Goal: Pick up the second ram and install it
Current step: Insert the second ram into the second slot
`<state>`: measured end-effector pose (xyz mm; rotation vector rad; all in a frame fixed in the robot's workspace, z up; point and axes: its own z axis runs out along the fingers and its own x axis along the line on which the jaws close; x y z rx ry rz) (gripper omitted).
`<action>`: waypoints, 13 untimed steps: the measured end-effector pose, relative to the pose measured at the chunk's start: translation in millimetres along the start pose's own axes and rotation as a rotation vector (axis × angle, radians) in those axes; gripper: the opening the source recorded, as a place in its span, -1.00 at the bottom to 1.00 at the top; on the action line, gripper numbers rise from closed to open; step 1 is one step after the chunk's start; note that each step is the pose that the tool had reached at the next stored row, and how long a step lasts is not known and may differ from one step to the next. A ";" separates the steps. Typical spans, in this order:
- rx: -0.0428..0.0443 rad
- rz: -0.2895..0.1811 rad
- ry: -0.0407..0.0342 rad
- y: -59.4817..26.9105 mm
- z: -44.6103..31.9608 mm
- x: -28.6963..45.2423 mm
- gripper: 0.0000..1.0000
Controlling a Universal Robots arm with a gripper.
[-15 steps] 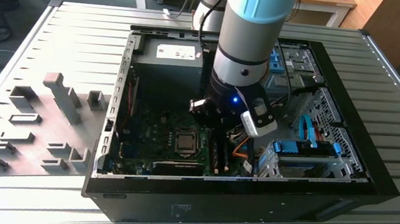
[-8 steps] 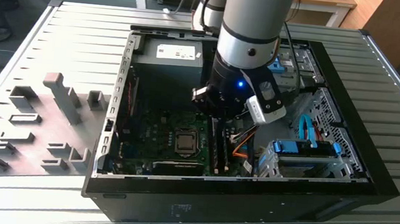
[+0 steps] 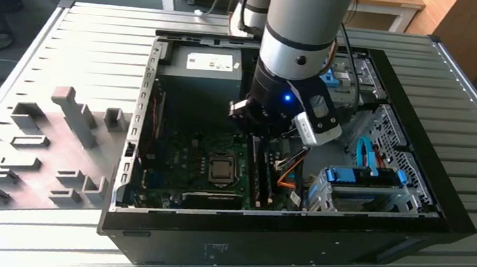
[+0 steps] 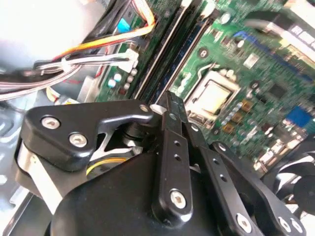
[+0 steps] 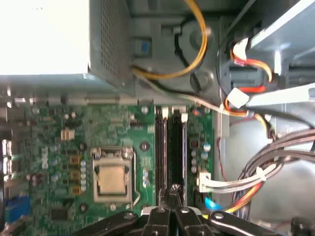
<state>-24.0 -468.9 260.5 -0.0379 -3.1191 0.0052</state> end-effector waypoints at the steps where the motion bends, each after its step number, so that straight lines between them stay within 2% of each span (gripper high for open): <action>1: -0.0180 0.000 0.0005 0.0 0.0 0.0 -0.79; 4: -0.0734 -0.001 0.0019 -0.1 -0.1 0.2 -0.79; 5: -0.0888 -0.001 0.0022 -0.1 0.0 0.2 -0.79; 13: -0.0907 -0.001 0.0023 -0.2 0.0 0.2 -0.79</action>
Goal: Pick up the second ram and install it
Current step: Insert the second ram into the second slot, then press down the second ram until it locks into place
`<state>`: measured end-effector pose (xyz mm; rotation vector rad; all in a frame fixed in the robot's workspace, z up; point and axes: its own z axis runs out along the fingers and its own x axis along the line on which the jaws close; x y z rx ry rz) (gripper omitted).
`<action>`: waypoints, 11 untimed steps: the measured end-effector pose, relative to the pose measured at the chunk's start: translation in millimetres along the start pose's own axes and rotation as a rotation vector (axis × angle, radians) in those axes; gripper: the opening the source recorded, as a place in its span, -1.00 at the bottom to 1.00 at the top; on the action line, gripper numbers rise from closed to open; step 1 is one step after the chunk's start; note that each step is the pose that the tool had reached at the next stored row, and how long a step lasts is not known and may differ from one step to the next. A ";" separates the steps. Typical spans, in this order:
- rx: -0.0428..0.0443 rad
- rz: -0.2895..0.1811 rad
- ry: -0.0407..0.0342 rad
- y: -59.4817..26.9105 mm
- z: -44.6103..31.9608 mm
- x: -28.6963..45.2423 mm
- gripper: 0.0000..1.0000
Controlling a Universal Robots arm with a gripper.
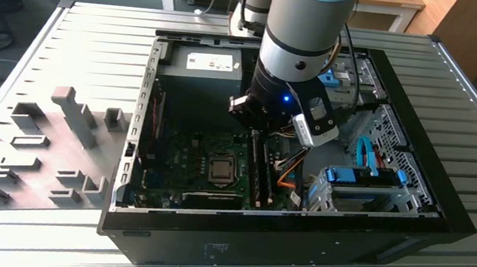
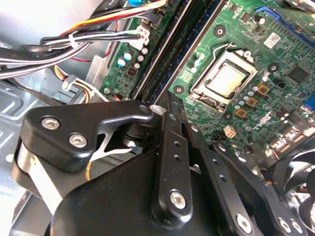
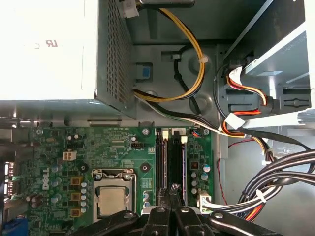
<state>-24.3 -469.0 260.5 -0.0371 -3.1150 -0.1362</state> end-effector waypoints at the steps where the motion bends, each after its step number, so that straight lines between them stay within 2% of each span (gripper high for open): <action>1: -0.0001 0.000 0.0000 0.0 0.0 0.0 -0.79; 7: 0.0004 0.000 -0.0001 -0.1 0.8 0.0 -0.79; 11: 0.0028 0.000 -0.0001 -0.4 7.1 -0.2 -0.79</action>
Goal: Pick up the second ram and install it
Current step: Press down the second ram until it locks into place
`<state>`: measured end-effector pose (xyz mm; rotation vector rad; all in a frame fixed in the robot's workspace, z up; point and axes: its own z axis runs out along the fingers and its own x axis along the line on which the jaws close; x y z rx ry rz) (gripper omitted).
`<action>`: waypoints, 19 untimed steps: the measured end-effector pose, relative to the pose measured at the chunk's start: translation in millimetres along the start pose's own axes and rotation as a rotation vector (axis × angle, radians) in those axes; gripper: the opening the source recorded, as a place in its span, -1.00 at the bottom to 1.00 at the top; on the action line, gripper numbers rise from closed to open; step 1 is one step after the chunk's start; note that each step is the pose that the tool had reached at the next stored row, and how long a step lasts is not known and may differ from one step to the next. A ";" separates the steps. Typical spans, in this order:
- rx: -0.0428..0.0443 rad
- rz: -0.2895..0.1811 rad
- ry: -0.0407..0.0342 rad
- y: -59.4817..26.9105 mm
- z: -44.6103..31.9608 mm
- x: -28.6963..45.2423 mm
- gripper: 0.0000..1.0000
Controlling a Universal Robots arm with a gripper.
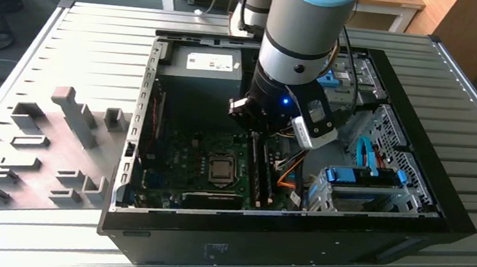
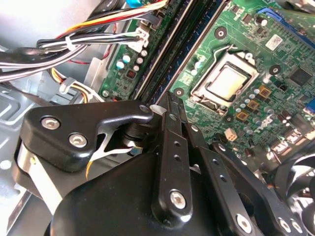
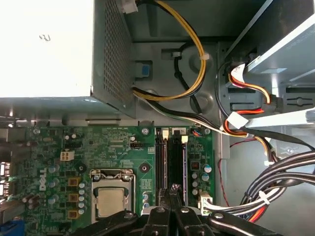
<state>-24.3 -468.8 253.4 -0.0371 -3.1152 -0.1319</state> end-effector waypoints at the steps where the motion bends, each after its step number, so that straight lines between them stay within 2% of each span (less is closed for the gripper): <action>1: 0.0001 0.000 0.0000 0.3 1.8 0.0 -0.79; 10: 0.0021 0.000 -0.0001 14.9 19.5 -0.1 -0.79; 15: 0.0033 0.000 -0.0001 18.2 28.7 0.8 -0.79; 19: 0.0033 0.000 -0.0001 18.9 32.5 0.9 -0.79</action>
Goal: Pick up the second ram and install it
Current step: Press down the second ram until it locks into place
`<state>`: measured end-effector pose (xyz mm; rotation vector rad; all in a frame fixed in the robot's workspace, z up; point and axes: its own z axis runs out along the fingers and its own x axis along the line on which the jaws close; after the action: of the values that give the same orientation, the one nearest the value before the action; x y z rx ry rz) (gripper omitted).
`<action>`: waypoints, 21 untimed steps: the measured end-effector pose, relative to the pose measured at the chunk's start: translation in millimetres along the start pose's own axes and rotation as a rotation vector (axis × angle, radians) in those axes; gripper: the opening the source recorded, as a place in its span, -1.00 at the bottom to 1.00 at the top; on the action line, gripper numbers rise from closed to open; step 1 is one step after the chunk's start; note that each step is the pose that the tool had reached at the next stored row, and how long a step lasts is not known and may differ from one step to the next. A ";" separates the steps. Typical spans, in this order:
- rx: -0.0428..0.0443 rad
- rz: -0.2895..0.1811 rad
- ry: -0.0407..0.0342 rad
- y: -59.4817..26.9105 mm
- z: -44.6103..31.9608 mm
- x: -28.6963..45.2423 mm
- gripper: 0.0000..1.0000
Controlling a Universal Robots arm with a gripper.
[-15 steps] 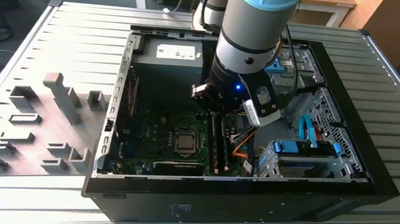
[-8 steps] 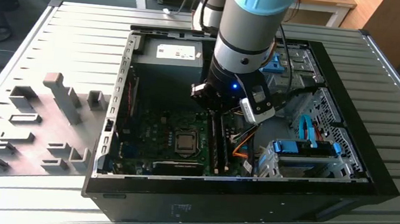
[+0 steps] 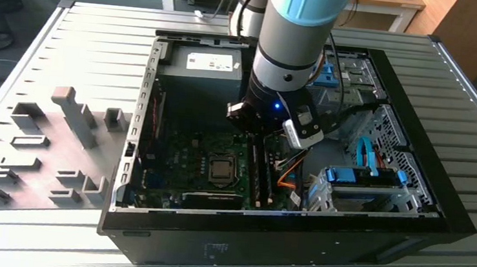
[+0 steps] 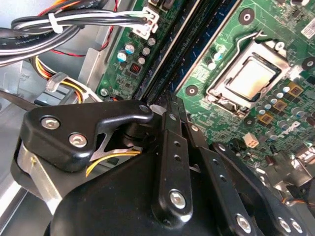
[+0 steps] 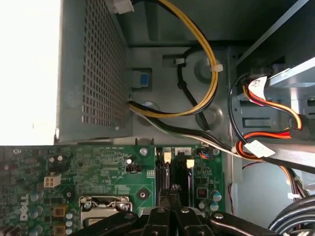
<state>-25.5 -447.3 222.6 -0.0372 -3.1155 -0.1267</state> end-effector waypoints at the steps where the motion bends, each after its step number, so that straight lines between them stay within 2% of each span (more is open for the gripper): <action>1: 0.0001 0.000 0.0000 0.1 0.5 0.0 -0.79; 11: 0.0003 -0.001 0.0001 3.3 5.5 0.0 -0.79; 13: -0.0014 -0.001 -0.0017 4.0 2.4 0.1 -0.79; 14: -0.0002 -0.001 -0.0017 4.1 -1.1 0.2 -0.79; 16: 0.0011 -0.001 -0.0019 3.8 -2.6 0.4 -0.79; 18: 0.0053 -0.001 -0.0018 -0.2 -3.1 0.8 -0.79; 21: 0.0072 -0.001 -0.0018 -10.2 -3.8 0.9 -0.79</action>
<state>-26.5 -457.8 225.6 -0.0362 -3.1176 -0.1156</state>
